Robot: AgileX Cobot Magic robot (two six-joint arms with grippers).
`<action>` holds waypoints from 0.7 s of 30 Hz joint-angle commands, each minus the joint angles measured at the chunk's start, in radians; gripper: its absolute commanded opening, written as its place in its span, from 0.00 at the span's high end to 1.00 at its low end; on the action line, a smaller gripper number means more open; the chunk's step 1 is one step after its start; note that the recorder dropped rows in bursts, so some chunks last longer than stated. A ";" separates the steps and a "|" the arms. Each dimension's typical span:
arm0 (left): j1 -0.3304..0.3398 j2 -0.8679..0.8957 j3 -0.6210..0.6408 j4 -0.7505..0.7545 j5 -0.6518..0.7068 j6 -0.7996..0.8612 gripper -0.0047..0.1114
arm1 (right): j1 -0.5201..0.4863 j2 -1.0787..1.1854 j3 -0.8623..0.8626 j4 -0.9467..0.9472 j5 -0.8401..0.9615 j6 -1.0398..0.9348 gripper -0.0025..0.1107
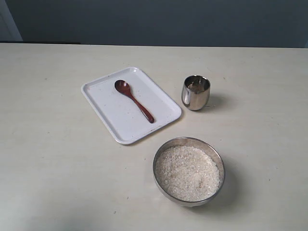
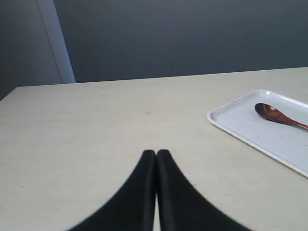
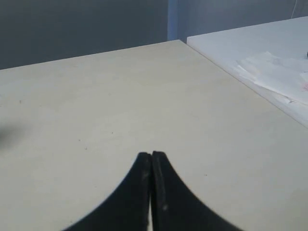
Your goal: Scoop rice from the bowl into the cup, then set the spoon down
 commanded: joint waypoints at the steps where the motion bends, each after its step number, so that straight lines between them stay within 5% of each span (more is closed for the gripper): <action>1: 0.001 -0.004 -0.002 0.001 -0.009 -0.005 0.96 | -0.007 -0.005 0.005 -0.015 -0.023 0.000 0.98; 21: 0.001 -0.004 -0.002 0.001 -0.009 -0.005 0.96 | -0.007 -0.005 0.005 -0.011 -0.023 0.000 0.98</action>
